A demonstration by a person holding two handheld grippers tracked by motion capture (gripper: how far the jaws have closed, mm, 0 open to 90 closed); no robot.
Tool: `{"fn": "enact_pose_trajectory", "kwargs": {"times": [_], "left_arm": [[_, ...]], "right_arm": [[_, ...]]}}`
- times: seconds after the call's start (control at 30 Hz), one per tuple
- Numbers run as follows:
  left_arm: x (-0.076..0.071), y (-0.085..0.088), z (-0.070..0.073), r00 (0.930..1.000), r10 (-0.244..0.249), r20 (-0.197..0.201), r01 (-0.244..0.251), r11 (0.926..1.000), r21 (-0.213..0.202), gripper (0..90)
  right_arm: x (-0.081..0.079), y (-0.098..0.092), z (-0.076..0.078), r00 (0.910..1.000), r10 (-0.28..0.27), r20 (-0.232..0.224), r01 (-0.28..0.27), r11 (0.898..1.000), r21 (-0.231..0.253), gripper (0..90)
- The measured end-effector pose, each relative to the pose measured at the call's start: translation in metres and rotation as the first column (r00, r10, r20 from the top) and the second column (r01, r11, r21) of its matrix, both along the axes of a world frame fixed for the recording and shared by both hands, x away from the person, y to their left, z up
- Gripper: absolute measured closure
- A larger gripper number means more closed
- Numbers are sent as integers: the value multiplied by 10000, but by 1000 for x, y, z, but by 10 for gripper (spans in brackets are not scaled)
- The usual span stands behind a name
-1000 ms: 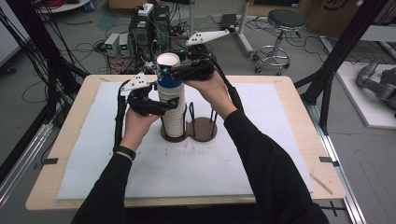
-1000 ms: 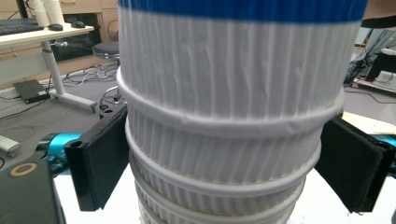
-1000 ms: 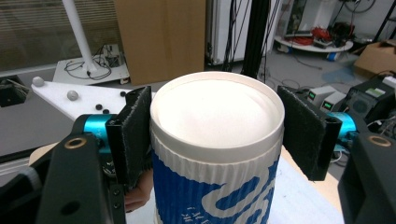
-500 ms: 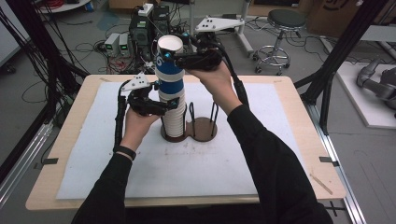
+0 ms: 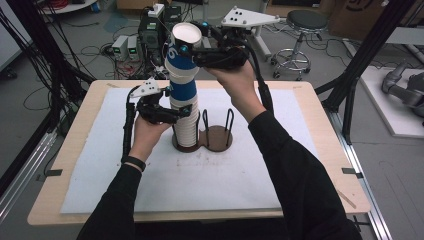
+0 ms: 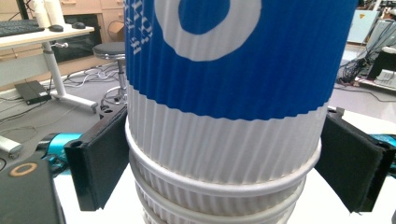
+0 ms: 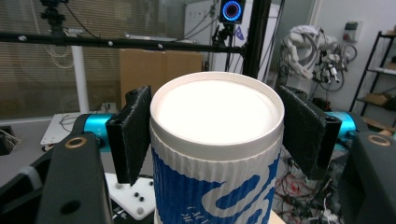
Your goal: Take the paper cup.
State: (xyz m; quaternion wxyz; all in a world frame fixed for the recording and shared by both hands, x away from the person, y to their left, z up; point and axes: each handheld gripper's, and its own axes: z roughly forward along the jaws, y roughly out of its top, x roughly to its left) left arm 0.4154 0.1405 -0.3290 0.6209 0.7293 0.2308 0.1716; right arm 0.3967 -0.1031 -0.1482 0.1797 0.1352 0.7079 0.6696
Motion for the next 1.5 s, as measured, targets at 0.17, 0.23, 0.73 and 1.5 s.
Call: {"fn": "enact_pose_trajectory", "kwargs": {"times": [0.17,0.23,0.73,1.5], "left_arm": [[0,0,0,10000,-10,49,10,10000,56,114],[0,0,0,10000,-10,71,9,10000,72,114],[-2,-1,2,9999,107,115,-110,9996,261,114],[-3,-2,4,9997,228,73,-231,9988,436,113]], "right_arm": [[-8,-11,5,9999,162,2,-162,9997,-165,309],[-12,-18,6,9996,255,-141,-260,9988,-406,309],[-41,-80,-31,9996,-23,-272,7,9983,-577,309],[-71,-118,-124,9912,-188,-1312,68,9958,-909,310]]}}
